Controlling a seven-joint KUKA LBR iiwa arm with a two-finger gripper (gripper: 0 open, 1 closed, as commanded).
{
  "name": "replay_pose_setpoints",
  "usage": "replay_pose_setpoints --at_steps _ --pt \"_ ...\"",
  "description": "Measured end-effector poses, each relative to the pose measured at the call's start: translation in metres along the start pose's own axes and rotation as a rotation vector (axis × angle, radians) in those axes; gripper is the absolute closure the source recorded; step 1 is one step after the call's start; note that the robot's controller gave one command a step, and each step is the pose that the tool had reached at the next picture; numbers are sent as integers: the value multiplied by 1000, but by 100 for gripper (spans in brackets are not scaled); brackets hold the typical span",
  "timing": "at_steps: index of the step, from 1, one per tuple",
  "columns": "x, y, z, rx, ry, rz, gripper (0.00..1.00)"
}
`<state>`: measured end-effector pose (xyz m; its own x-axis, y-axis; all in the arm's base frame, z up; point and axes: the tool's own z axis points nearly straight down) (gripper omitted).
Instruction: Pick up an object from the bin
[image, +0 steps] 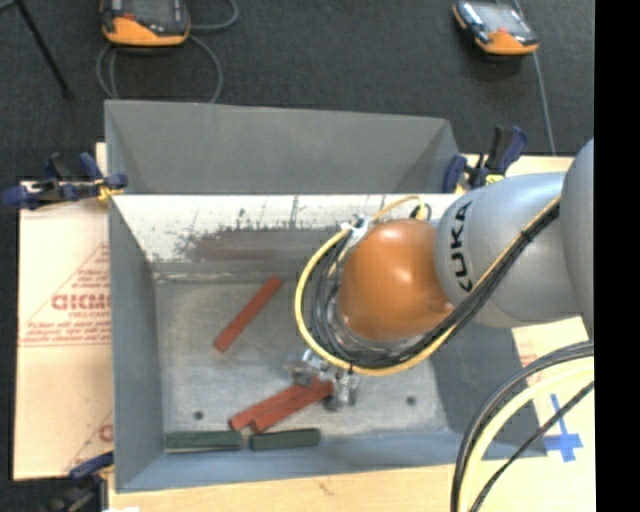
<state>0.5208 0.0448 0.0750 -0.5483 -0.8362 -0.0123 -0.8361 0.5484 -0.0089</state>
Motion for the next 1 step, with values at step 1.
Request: replay_pose_setpoints --at_steps 1 --pt "-1 -3 -25 -1 6 7 100"
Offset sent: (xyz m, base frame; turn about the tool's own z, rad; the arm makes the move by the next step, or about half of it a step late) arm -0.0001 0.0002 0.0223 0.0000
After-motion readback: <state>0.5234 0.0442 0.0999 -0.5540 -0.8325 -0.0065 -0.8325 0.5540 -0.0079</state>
